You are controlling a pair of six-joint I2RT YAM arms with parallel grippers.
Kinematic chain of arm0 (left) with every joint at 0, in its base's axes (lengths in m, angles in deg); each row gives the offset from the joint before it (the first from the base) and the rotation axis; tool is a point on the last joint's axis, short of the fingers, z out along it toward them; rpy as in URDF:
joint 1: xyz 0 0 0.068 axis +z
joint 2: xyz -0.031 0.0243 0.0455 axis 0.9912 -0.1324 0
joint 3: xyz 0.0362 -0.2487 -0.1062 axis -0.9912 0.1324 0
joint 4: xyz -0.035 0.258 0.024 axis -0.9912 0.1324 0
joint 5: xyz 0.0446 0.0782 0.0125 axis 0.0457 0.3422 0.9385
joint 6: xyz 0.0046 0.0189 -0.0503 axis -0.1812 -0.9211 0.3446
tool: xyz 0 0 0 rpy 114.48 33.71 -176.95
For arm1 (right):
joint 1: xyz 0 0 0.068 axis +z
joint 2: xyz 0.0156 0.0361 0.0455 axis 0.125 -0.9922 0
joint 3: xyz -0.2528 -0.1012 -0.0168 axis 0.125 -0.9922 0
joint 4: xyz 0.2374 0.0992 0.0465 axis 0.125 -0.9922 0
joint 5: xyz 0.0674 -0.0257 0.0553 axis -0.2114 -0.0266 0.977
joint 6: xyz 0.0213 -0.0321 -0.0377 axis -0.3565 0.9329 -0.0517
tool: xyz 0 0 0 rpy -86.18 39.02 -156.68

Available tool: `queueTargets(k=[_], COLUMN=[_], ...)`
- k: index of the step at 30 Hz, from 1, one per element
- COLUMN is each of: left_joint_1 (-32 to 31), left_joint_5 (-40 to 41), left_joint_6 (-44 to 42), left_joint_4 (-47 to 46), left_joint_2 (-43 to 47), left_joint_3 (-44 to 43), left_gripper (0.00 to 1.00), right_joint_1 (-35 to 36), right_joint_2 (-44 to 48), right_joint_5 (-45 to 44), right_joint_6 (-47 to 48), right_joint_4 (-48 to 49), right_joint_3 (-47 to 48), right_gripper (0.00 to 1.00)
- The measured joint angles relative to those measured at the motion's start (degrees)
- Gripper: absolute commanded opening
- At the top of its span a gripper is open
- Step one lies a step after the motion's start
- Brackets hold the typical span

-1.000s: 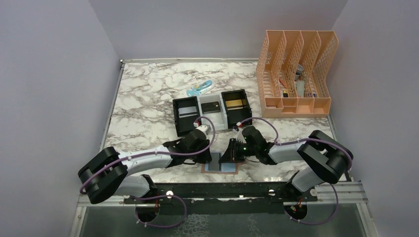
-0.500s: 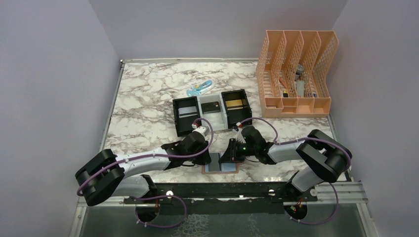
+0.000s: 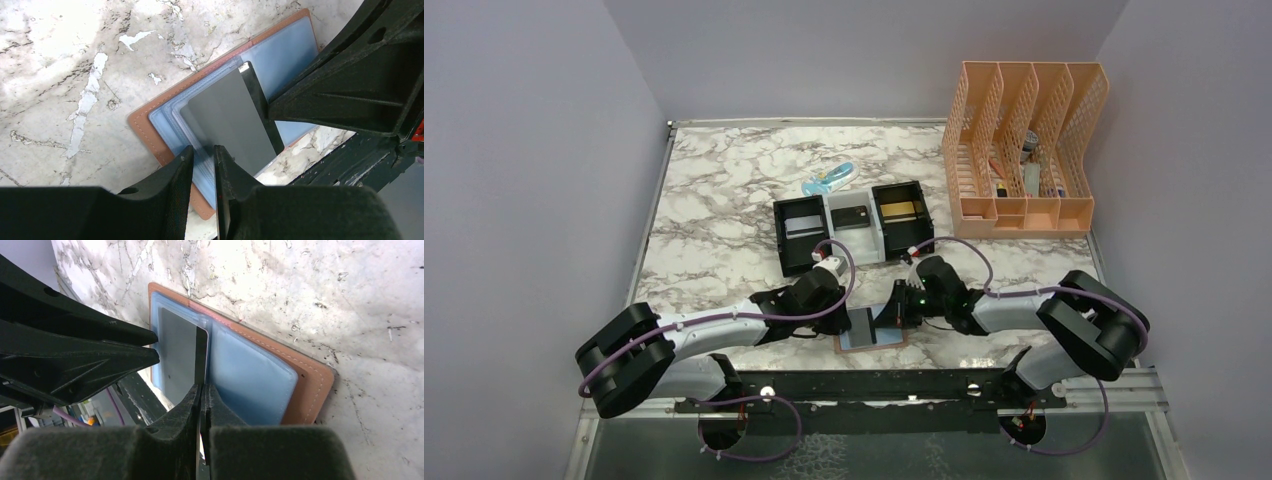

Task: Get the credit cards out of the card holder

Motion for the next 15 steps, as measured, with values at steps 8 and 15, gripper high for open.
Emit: queueTargets(k=[8, 15], left_joint_1=[0.0, 0.0], left_joint_5=[0.0, 0.1], left_joint_6=[0.0, 0.1], left_joint_4=[0.0, 0.0], left_joint_2=[0.0, 0.0], left_joint_3=[0.0, 0.0], left_gripper=[0.24, 0.24], right_joint_1=[0.0, 0.0], right_joint_2=[0.4, -0.3], right_joint_5=[-0.2, 0.0], right_joint_6=[1.0, 1.6], right_joint_4=[-1.1, -1.3], right_joint_3=[0.2, 1.2], right_gripper=[0.24, 0.24])
